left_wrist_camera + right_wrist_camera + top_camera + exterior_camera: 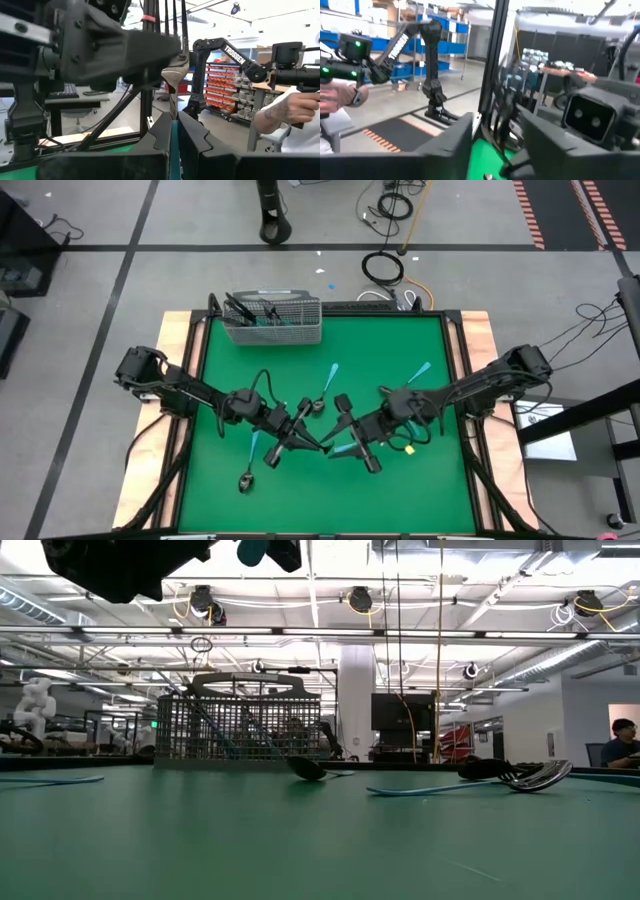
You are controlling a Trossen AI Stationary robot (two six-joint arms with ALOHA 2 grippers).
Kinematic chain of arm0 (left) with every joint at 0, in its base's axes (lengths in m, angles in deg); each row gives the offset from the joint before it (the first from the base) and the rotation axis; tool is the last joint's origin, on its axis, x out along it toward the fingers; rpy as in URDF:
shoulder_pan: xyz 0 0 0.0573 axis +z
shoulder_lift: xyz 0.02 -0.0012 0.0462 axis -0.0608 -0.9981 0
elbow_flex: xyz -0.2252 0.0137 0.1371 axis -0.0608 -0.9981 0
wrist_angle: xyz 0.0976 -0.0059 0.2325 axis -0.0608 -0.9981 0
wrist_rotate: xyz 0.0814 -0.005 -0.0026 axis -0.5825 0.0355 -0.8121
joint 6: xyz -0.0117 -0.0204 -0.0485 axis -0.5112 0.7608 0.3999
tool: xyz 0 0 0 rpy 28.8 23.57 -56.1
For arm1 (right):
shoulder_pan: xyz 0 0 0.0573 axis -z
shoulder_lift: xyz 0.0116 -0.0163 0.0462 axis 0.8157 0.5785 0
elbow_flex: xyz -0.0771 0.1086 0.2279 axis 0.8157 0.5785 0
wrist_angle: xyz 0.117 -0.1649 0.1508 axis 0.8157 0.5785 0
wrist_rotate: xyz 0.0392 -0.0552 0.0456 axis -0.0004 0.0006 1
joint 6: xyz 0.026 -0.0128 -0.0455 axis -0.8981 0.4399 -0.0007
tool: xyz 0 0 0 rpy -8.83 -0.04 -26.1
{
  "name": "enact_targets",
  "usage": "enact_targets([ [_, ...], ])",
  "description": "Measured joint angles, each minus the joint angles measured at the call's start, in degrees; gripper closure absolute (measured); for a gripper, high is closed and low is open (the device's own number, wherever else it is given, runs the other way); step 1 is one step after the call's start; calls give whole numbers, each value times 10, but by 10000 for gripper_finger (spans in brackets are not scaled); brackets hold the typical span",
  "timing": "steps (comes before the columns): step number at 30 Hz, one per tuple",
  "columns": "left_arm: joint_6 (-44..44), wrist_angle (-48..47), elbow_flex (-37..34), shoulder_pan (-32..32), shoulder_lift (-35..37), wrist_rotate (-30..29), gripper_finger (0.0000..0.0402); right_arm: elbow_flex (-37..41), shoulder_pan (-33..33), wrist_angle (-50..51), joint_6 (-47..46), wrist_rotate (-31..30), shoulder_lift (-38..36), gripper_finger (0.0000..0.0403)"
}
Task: Sort silverware
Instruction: Put the fork into the silverware rack
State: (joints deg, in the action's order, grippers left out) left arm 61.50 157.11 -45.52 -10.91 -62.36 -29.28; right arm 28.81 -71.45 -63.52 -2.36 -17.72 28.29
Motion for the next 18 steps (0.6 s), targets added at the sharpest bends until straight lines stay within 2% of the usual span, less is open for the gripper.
enact_targets([
  [3, 0, -2, 0, 0, 0, 0, 386, 0, 0, 18, 6, 1, -1, 354],
  [5, -2, -9, 0, 1, 0, -1, 386, 0, 0, 19, 9, 0, -1, 388],
  [11, -13, -26, 0, 1, 0, -28, 386, 0, 4, 22, -43, -17, -1, 400],
  [18, -20, -52, 0, 2, 0, -64, 386, 0, 15, 39, -128, -76, -2, 402],
])
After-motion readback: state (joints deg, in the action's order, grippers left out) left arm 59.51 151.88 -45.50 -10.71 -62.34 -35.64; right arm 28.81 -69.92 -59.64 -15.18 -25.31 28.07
